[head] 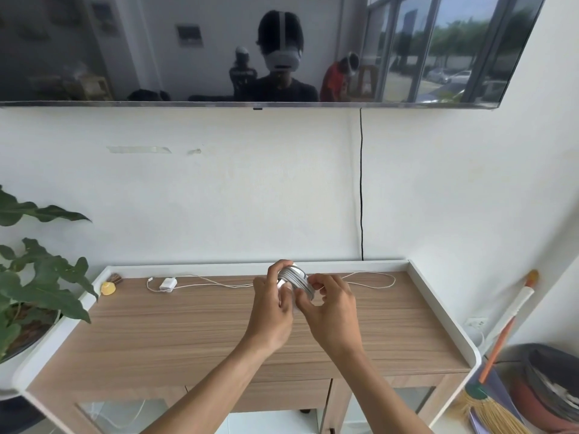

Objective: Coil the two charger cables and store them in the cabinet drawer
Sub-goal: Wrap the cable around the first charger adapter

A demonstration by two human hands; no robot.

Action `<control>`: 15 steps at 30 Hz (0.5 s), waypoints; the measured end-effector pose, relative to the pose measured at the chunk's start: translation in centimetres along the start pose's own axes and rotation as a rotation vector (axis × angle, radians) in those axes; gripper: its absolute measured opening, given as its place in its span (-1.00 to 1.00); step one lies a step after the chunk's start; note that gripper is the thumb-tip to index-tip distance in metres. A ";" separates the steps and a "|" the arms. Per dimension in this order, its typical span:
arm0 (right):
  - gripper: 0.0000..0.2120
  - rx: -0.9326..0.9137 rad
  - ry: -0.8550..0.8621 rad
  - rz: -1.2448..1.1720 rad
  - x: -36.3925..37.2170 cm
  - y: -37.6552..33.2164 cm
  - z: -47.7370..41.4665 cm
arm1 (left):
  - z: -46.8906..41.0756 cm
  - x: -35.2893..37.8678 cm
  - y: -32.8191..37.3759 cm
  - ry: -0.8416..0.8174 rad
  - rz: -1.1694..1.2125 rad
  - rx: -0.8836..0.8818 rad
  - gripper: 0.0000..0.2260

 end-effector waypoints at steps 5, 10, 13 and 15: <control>-0.78 0.056 -0.004 0.084 0.4 0.0 0.4 | 0.0 0.4 -0.2 0.004 0.017 -0.001 -0.58; -0.78 -0.007 -0.071 0.044 0.5 -0.3 0.0 | -0.2 0.3 -1.4 -0.031 0.025 -0.032 -0.57; -0.78 -0.035 -0.067 -0.007 0.5 -0.5 0.0 | -0.4 0.4 -1.9 -0.044 0.065 -0.049 -0.60; -0.79 -0.039 -0.059 -0.033 0.5 -0.5 0.0 | -0.4 0.3 -2.1 -0.046 0.072 -0.052 -0.62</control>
Point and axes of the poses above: each hand's wrist, its own z-axis away from the middle knuckle, its own x-axis out of the palm, y = z × x, the point moved 7 cm from there along -z, towards the middle knuckle, and after that the axes turned 9 degrees about x, right-handed, at the moved point
